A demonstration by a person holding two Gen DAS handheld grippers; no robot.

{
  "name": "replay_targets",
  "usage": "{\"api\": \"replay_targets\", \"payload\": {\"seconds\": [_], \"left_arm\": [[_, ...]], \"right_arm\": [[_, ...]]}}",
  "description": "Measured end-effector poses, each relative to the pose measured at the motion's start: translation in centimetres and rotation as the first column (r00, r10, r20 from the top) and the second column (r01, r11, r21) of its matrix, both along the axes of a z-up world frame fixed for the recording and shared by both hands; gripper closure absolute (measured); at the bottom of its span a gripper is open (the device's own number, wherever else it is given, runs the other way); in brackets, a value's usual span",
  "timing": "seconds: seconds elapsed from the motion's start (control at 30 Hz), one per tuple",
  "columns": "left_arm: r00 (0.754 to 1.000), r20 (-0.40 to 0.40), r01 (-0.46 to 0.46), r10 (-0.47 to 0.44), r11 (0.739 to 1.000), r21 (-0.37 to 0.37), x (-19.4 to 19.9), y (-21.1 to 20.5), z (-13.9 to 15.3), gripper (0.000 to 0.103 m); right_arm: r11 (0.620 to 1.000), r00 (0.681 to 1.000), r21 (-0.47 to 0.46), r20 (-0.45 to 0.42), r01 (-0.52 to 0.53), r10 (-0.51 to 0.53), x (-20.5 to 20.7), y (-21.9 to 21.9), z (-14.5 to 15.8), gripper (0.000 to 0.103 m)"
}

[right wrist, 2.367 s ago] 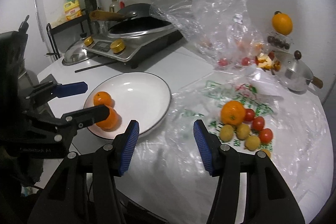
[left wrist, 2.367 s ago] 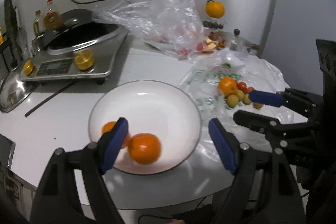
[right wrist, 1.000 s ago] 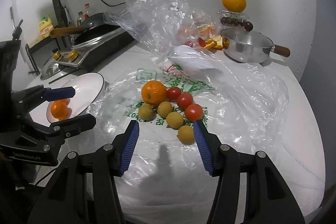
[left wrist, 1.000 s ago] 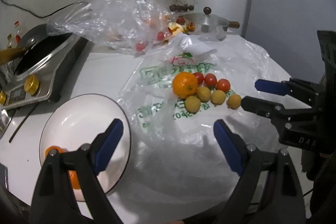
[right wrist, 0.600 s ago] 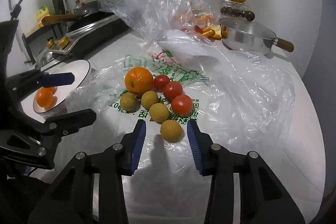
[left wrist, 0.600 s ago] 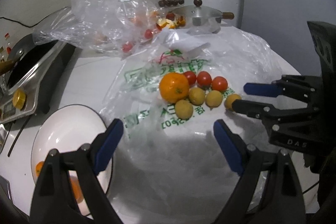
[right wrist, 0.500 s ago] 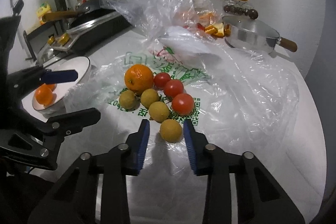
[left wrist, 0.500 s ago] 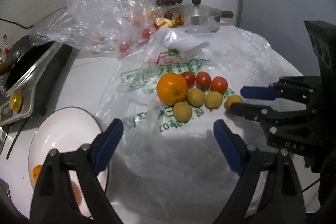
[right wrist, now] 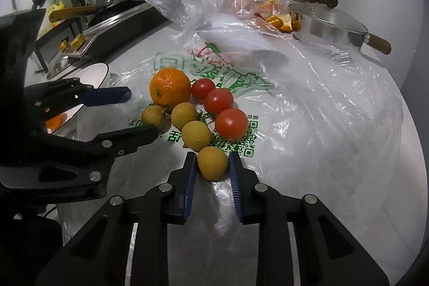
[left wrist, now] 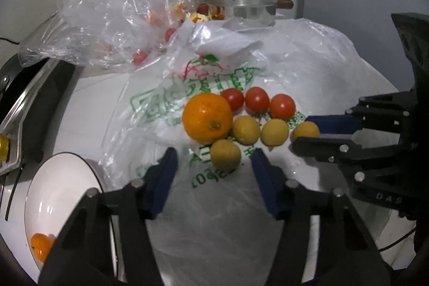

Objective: Organize fruits
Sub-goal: 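Grasp a yellow-green fruit with the right tool while the left tool grasps another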

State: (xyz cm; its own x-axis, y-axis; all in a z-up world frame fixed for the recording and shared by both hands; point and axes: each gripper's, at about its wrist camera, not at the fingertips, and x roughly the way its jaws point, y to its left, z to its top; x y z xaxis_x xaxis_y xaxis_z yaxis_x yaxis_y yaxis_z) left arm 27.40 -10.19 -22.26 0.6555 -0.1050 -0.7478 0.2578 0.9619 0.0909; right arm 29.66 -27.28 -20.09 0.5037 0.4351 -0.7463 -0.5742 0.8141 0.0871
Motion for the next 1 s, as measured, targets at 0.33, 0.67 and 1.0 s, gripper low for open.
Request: {"api": "replay_targets", "payload": {"seconds": [0.33, 0.67, 1.0], "left_arm": [[0.997, 0.063, 0.033, -0.036, 0.998, 0.047, -0.8, -1.3, 1.2, 0.054], [0.999, -0.003, 0.049, -0.049, 0.998, 0.025, 0.6, -1.1, -0.3, 0.073], [0.998, -0.017, 0.055, -0.055, 0.998, -0.019, 0.6, -0.6, -0.3, 0.077]], "right_arm": [[0.999, 1.000, 0.041, -0.012, 0.004, -0.003, 0.1, -0.5, -0.1, 0.077], [0.999, 1.000, 0.052, 0.000, 0.012, -0.012, -0.1, -0.7, 0.1, 0.077], [0.997, 0.999, 0.066, 0.010, 0.039, -0.039, -0.1, -1.2, 0.4, 0.077]]}}
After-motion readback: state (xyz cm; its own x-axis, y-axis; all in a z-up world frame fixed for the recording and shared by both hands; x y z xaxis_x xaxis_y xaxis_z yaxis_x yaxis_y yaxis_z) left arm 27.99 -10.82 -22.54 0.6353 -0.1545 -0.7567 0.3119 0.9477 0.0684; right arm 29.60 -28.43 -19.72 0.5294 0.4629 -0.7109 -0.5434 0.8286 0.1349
